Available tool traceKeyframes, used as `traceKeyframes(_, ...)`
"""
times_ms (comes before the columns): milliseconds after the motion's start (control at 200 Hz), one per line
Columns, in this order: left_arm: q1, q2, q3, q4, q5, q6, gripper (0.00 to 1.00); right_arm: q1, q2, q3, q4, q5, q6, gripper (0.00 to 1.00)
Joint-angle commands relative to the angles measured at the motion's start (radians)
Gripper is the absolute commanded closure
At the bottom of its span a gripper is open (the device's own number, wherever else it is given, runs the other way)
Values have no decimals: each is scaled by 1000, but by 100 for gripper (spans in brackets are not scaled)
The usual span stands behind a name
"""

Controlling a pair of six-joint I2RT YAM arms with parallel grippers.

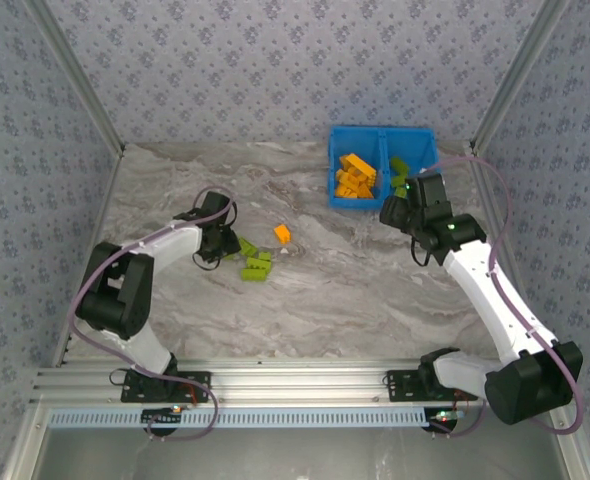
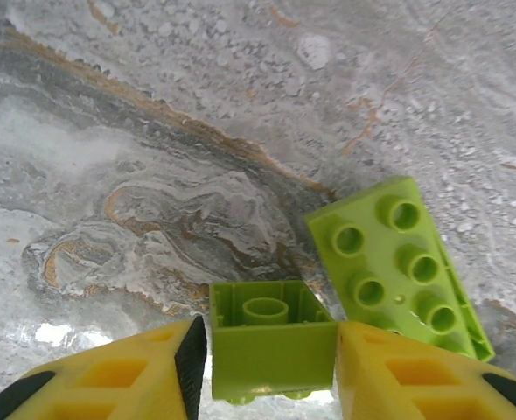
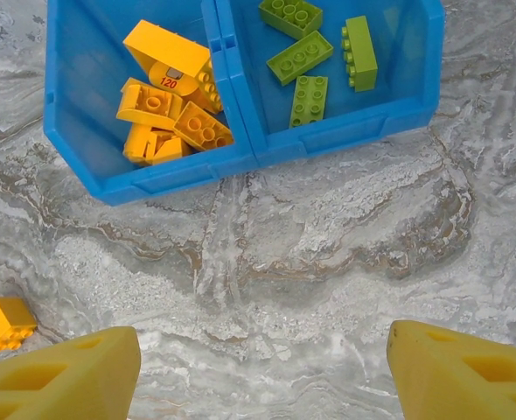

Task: Sort the legos into containers by color

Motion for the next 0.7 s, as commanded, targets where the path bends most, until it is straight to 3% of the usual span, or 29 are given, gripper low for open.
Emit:
traceKeyframes(0,4,21,-15,-41,-22,5,57,15,-11,0,-12,37,20,23)
traceKeyframes(160,4,33,-15,-57,-30,15,63,27,-11,2,-12,40,22,23)
traceKeyframes(315,4,0,-10,-69,-13,6,77,34,-10,4,-15,18,33,22)
traceKeyframes(380,4,-47,2,-71,38,-8,79,33,-12,-1,9,-69,25,21)
traceKeyframes(555,4,-226,81,-34,260,-113,80,42,-31,-49,175,-479,-78,17)
traceKeyframes(695,-10,-267,185,12,402,-201,79,45,-59,-84,227,-520,-93,7)
